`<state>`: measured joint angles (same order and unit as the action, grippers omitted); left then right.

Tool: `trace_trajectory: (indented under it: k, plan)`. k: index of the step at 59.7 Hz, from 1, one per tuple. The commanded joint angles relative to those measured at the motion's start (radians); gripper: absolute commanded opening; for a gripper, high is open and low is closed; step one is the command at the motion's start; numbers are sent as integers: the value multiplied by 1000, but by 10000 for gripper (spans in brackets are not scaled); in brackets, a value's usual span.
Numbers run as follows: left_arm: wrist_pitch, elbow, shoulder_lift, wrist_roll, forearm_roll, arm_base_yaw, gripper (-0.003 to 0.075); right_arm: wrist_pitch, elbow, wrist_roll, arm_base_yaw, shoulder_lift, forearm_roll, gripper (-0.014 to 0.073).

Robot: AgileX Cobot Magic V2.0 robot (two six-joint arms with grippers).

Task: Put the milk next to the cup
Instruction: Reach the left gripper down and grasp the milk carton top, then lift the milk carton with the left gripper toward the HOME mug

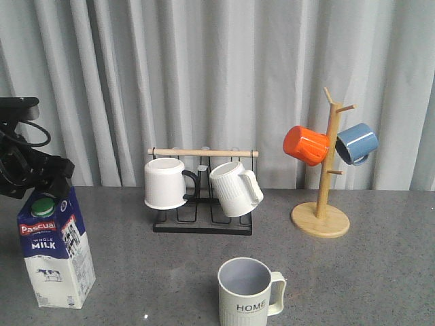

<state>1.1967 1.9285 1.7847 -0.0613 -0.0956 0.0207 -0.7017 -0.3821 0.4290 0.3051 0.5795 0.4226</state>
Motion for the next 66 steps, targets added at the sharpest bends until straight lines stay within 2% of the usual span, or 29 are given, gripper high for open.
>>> trace_trajectory:
  k: [1, 9, 22, 31, 38, 48, 53, 57, 66]
  plan:
    - [-51, 31, -42, 9, -8, 2, 517, 47, -26, 2, -2, 1, 20, -5]
    - [-49, 31, -28, 9, -8, 2, 517, 47, -26, -1, -2, 1, 20, -5]
    - [36, 31, 30, 9, -8, 2, 512, 57, -13, -1, -2, 1, 21, -5]
    - [44, 31, 54, 9, -7, 2, 465, 58, -13, -1, -2, 1, 22, -5]
    - [20, 31, 59, 9, -6, 2, 370, 60, -13, -1, -2, 1, 21, -5]
    - [0, 31, 52, 9, -23, 2, 176, 60, -13, -1, -2, 1, 21, -5]
    - [-4, 32, 37, 9, -64, 2, 106, 60, -13, -1, -2, 1, 21, -5]
    - [-24, 32, 13, 7, -128, 2, 48, 60, -13, -1, -2, 1, 21, -5]
    - [-90, 32, -41, -59, -346, 2, -9, 61, -13, -1, -2, 1, 21, -5]
